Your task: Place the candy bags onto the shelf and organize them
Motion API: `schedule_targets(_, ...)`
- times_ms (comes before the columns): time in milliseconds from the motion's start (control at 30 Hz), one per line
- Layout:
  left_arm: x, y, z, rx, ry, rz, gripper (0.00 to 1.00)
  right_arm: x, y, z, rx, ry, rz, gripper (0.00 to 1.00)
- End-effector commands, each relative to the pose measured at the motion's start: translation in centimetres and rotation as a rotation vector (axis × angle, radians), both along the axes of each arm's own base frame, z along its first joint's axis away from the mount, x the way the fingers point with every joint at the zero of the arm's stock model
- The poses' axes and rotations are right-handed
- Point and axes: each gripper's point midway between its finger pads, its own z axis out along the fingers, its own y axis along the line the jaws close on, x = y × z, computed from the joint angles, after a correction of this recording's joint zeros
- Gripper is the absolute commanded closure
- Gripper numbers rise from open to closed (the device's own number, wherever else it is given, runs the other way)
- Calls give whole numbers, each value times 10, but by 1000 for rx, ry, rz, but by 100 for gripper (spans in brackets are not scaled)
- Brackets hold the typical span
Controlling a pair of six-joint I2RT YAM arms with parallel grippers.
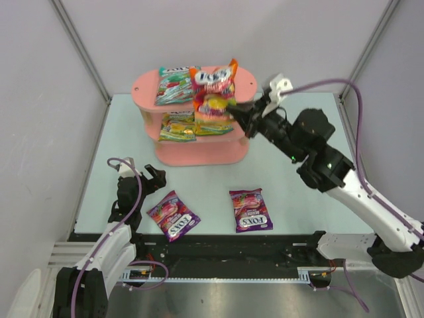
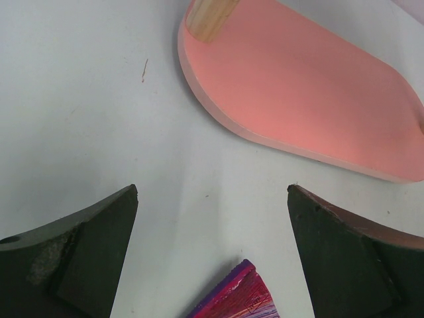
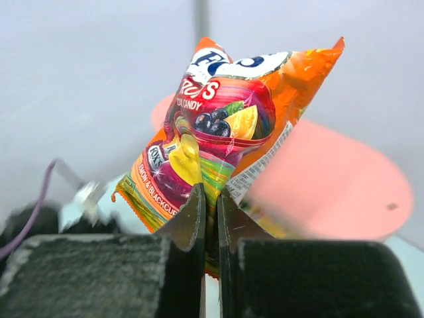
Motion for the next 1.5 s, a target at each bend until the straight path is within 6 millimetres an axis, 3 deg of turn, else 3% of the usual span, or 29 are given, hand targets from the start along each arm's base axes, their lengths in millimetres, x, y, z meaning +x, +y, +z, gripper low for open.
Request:
schedule_targets(0, 8, 0, 19, -22, -56, 7, 0, 56, -22, 47, 101, 13, -194, 100)
schedule_targets(200, 8, 0, 19, -22, -56, 8, 0, 109, -27, 51, 115, 92, -206, 100)
schedule_targets(433, 8, 0, 19, -22, -56, 8, 0, 137, -30, 32, 107, 189, -149, 100)
schedule_targets(733, 8, 0, 18, -22, -53, 8, 0, 147, -16, 13, 113, 270, -30, 100)
schedule_targets(1467, 8, 0, 19, -23, -55, 10, 0, 162, 4, -16, 109, 342, 10, 100)
